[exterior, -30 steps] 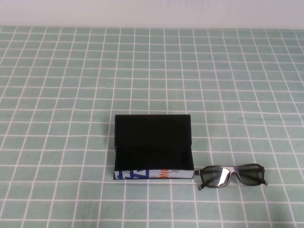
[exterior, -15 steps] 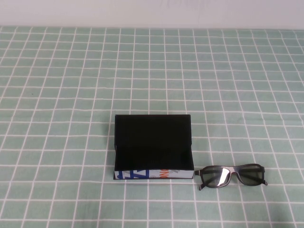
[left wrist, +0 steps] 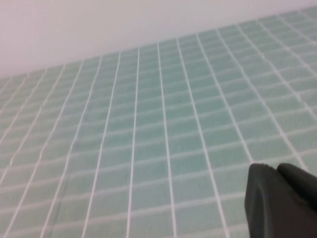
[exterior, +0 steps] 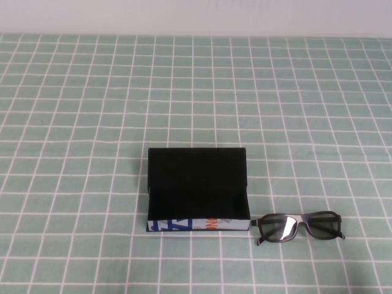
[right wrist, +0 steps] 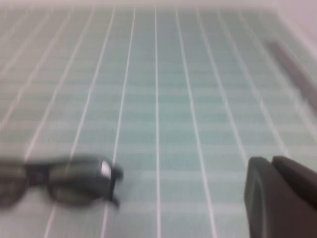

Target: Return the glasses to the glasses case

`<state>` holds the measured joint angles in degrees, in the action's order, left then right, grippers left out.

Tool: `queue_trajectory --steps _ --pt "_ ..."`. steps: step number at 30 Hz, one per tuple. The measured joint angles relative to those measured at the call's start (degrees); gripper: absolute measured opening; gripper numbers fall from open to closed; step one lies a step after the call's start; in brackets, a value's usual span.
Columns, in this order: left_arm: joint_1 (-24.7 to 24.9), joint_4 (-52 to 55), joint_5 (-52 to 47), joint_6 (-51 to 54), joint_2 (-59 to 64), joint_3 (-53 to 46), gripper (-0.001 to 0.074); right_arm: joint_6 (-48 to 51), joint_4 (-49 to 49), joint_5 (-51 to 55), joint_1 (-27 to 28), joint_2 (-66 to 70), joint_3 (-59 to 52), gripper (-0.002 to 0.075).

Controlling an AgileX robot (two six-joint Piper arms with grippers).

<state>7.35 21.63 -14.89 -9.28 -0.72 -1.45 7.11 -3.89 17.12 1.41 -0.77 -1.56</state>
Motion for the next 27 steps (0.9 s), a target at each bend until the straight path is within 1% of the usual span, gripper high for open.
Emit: queue_trajectory --steps 5,12,16,24,27 --pt "0.00 0.00 7.43 0.00 0.00 0.00 -0.0002 0.00 0.00 -9.02 0.00 0.00 0.00 -0.0013" --pt "0.00 0.00 23.50 -0.95 0.00 0.00 -0.0003 0.00 0.00 -29.11 0.00 0.00 0.00 -0.0013" --pt "0.00 0.22 25.09 -1.88 0.00 0.00 -0.0002 0.00 0.00 -35.53 0.00 0.00 0.00 -0.0013" --pt "0.00 0.35 24.49 -1.91 0.00 0.00 -0.0002 0.00 -0.13 -38.37 0.00 0.00 0.00 -0.0013" --pt "0.00 0.43 28.70 -1.91 0.00 -0.03 -0.0002 0.00 -0.13 -42.61 0.00 0.00 0.00 -0.0013"
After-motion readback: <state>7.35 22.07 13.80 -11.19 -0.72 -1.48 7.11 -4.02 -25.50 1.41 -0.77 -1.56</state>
